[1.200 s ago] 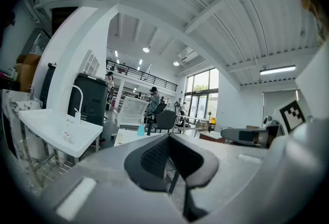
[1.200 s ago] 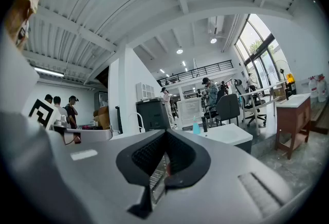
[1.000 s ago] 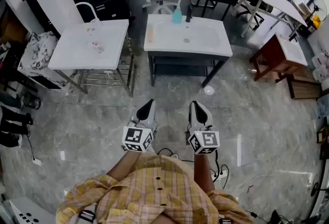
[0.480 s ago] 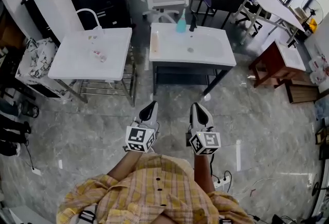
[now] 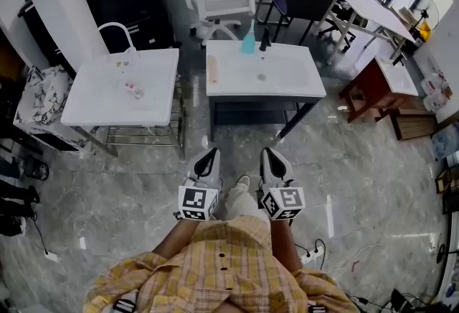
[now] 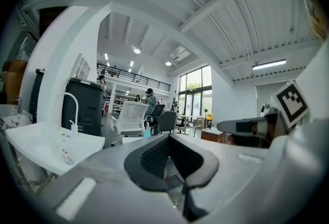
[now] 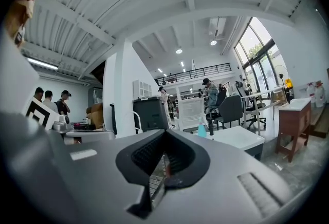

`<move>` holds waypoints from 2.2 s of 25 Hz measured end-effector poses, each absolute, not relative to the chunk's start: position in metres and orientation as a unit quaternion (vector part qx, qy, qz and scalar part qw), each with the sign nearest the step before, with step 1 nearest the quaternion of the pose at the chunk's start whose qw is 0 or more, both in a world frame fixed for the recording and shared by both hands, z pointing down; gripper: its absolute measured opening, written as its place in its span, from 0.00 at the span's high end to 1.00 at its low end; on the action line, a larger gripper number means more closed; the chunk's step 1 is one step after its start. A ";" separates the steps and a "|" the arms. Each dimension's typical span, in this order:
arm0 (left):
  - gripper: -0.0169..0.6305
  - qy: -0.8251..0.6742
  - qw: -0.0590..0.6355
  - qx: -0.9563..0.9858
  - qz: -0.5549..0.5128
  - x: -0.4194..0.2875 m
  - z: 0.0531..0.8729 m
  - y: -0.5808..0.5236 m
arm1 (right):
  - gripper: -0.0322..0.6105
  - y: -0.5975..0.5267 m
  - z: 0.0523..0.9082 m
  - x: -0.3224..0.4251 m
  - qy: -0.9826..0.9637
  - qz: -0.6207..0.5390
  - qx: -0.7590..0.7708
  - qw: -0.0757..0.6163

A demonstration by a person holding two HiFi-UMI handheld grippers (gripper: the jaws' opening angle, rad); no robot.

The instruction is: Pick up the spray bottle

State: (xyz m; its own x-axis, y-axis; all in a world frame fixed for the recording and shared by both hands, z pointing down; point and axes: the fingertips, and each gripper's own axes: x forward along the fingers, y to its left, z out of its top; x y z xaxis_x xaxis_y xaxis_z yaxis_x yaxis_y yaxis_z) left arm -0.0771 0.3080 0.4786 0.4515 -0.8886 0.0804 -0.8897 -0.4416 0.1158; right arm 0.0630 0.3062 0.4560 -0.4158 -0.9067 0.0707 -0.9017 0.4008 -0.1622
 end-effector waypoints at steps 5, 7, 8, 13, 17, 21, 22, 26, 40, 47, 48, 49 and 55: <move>0.98 -0.519 0.077 0.851 0.006 -0.077 0.487 0.286 | 0.95 0.286 0.464 0.053 0.841 -0.083 -0.534 0.006; 0.98 -0.519 0.072 0.852 0.012 -0.078 0.488 0.274 | 0.95 0.273 0.466 0.050 0.842 -0.084 -0.532 0.008; 0.98 -0.518 0.070 0.852 0.014 -0.078 0.489 0.266 | 0.95 0.265 0.467 0.050 0.842 -0.086 -0.532 0.010; 0.98 -0.514 0.067 0.855 0.019 -0.075 0.491 0.224 | 0.95 0.218 0.475 0.053 0.840 -0.093 -0.535 0.015; 0.98 -0.512 0.066 0.856 0.023 -0.074 0.493 0.176 | 0.95 0.173 0.479 0.054 0.838 -0.103 -0.536 0.019; 0.98 -0.509 0.062 0.858 0.024 -0.068 0.486 0.128 | 0.95 0.125 0.473 0.058 0.838 -0.104 -0.535 0.016; 0.98 -0.510 0.062 0.858 0.024 -0.067 0.483 0.117 | 0.95 0.113 0.471 0.060 0.838 -0.104 -0.535 0.017; 0.98 -0.511 0.063 0.857 0.020 -0.062 0.474 0.069 | 0.95 0.066 0.461 0.065 0.838 -0.105 -0.535 0.024; 0.98 -0.514 0.054 0.856 0.030 -0.029 0.475 -0.060 | 0.95 -0.066 0.466 0.090 0.842 -0.115 -0.526 0.024; 0.98 -0.517 0.041 0.853 0.056 -0.019 0.484 -0.097 | 0.95 -0.110 0.472 0.093 0.848 -0.125 -0.515 0.022; 0.98 -0.518 0.043 0.853 0.057 -0.017 0.484 -0.101 | 0.95 -0.115 0.473 0.094 0.848 -0.127 -0.514 0.020; 0.98 -0.518 0.045 0.852 0.057 -0.016 0.484 -0.104 | 0.95 -0.119 0.474 0.094 0.848 -0.128 -0.513 0.018; 0.98 -0.524 0.053 0.848 0.058 -0.016 0.489 -0.124 | 0.95 -0.140 0.487 0.092 0.847 -0.139 -0.513 0.008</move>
State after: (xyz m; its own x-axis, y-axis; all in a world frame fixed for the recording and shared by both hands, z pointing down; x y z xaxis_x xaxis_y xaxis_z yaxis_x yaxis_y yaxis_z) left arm -0.0158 -0.1239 0.4893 0.4435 -0.8829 0.1542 -0.8953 -0.4446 0.0293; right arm 0.0915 -0.1403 0.4869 -0.4725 -0.8717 0.1299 -0.8675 0.4341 -0.2429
